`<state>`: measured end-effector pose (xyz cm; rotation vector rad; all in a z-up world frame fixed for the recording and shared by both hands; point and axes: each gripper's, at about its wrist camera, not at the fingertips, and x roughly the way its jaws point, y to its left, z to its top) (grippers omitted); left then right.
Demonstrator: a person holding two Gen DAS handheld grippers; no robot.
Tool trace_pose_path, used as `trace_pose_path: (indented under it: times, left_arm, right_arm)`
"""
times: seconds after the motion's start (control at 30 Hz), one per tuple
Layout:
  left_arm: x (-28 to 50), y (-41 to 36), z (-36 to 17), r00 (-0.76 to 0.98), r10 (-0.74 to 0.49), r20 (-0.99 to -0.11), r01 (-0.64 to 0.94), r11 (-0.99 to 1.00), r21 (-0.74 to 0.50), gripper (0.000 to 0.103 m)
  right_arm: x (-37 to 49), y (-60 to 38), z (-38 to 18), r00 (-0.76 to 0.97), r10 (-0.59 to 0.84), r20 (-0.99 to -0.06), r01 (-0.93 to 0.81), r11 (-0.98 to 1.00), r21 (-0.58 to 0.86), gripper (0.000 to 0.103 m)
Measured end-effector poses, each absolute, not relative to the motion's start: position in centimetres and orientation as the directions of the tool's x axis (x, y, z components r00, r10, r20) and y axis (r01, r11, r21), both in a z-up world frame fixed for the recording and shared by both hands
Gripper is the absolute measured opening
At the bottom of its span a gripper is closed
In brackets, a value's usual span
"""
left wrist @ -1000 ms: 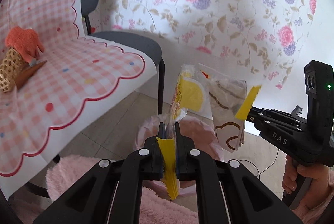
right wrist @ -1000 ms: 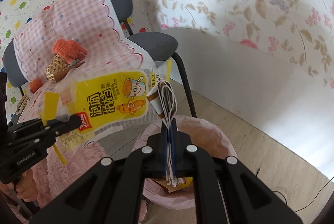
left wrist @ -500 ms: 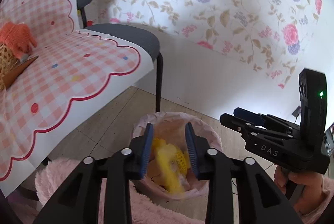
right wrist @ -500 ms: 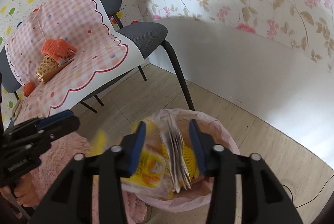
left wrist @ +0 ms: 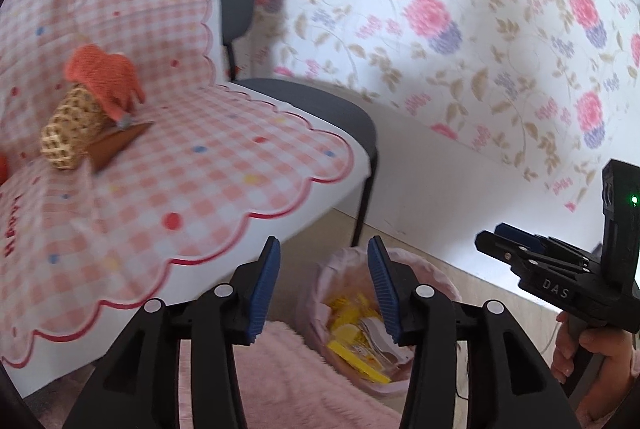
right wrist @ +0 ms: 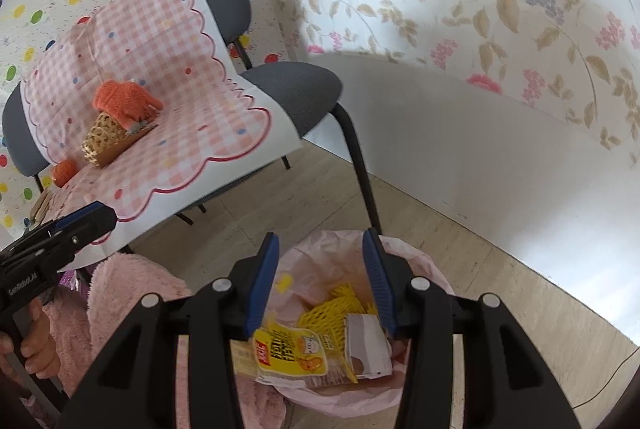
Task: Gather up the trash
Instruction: 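Move both open tools back toward the chair, then grasp the orange knitted glove with the right tool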
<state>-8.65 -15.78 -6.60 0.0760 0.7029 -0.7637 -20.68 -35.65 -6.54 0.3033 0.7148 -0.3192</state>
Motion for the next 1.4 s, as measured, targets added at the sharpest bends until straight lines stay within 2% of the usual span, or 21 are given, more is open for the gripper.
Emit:
trace_pose_path:
  times: [0.4,0.53,0.63,0.77,0.83,1.0,1.1,1.4]
  left_arm:
    - [-5.5,-8.4,-4.8,0.669,-0.453,-0.589,0.473,0.871,-0.132,0.054]
    - [-4.4,-5.9,-4.0,0.711,-0.399,-0.579,0.406,0.905,-0.126,0.062]
    - [-3.6,-4.0,-3.3,0.749,-0.340,-0.568,0.347,0.932,-0.102,0.063]
    - [-1.9,-1.5,-2.6,0.776,-0.286,-0.562,0.277,0.955,-0.103,0.065]
    - [-0.9,-0.5,-2.4,0.784,-0.256,-0.565,0.243,0.965,-0.101,0.069]
    - [1.5,0.6,-2.4,0.791,-0.204,-0.578,0.193,0.978,-0.080,0.069]
    - [2.9,0.9,-2.4,0.794,-0.172,-0.583,0.163,0.984,-0.068,0.083]
    - [8.1,1.6,-1.6,0.803,-0.114,-0.586,0.111,0.993,-0.042,0.083]
  right_arm:
    - [-15.0,-30.8,-3.9,0.771,-0.064,-0.634,0.201,0.968,0.147,0.043]
    - [-12.6,-29.5,-2.8,0.792,-0.033,-0.610,0.149,0.979,0.141,0.043]
    - [-10.2,-28.2,-1.8,0.807,-0.005,-0.590,0.098,0.987,0.125,0.043]
    - [-7.5,-26.6,-1.0,0.819,0.036,-0.572,0.037,0.993,0.114,0.045]
    - [-6.3,-25.9,-0.8,0.822,0.055,-0.567,0.010,0.994,0.111,0.045]
    - [-2.6,-23.9,-0.9,0.813,0.099,-0.573,-0.055,0.994,0.093,0.045]
    - [-0.6,-23.0,-1.2,0.806,0.109,-0.582,-0.074,0.994,0.083,0.051]
    - [7.8,-19.5,-0.5,0.792,0.198,-0.577,-0.193,0.979,0.070,0.051]
